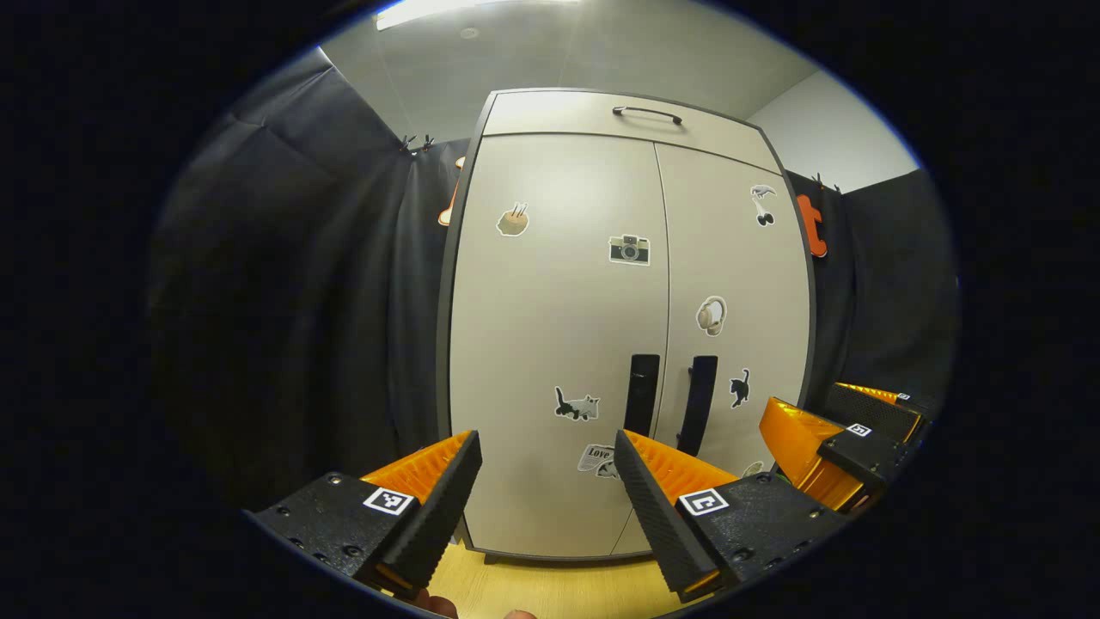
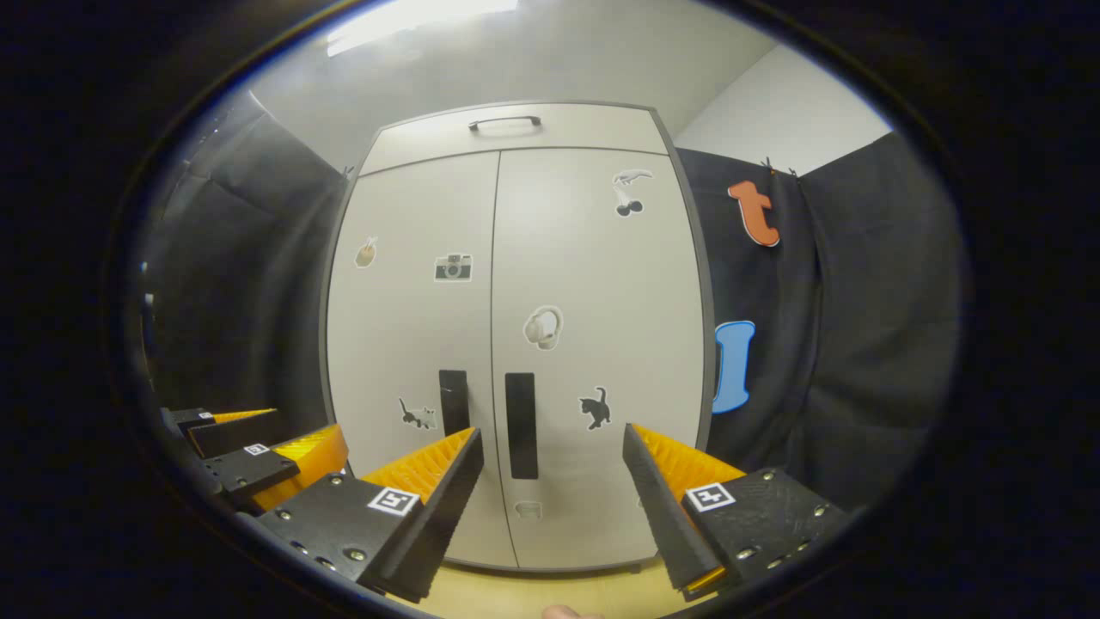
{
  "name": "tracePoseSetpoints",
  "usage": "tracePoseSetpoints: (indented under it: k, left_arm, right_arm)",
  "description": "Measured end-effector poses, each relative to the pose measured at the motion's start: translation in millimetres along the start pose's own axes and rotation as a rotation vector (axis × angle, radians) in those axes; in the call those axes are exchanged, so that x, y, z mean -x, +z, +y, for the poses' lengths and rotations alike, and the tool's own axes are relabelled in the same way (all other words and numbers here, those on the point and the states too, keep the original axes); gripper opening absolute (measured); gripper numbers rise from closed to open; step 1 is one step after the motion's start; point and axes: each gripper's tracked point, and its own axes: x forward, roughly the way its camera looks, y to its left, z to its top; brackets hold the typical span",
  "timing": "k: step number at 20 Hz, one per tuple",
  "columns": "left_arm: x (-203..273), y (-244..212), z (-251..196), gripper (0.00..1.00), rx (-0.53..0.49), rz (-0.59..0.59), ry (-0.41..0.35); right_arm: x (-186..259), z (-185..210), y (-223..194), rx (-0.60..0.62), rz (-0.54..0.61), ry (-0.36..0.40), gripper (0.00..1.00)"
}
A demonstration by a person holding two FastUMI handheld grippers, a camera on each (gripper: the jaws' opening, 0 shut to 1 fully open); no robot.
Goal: Open the right door of the double-door shoe cabinet with the right hand, and open the left door with the left hand.
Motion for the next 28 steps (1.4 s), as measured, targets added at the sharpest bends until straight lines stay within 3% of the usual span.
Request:
tracePoseSetpoints:
  k: [5,12,15,17,23,24,26,27,28]
  left_arm:
    - [-1,-1,5,0.96,-0.004,0.006,0.008]
    - [3,-2,27,0.96,-0.037,0.013,0.051]
    - [5,-6,44,0.96,-0.036,0.021,0.088]
    - [5,-8,56,0.96,-0.033,0.027,0.114]
    - [0,-12,80,0.96,-0.027,0.039,0.166]
    - [-1,-13,82,0.96,-0.028,0.041,0.171]
    - [-3,-15,86,0.96,-0.025,0.045,0.179]
    - [-5,-17,88,0.96,-0.019,0.048,0.181]
    - [-6,-17,89,0.96,-0.014,0.051,0.183]
  right_arm:
    - [-9,7,-7,0.003,0.018,0.013,0.97]
    - [-56,18,-30,0.009,0.085,0.012,0.95]
    - [-74,23,-35,0.033,0.094,0.008,0.88]
    - [-86,26,-40,0.045,0.097,0.004,0.75]
    - [-115,28,-48,0.065,0.103,-0.014,0.74]
    - [-118,30,-51,0.064,0.108,-0.013,0.65]
    - [-119,32,-53,0.055,0.123,-0.011,0.65]
    - [-124,34,-53,0.045,0.124,-0.01,0.6]
    - [-130,35,-56,0.042,0.125,-0.011,0.48]
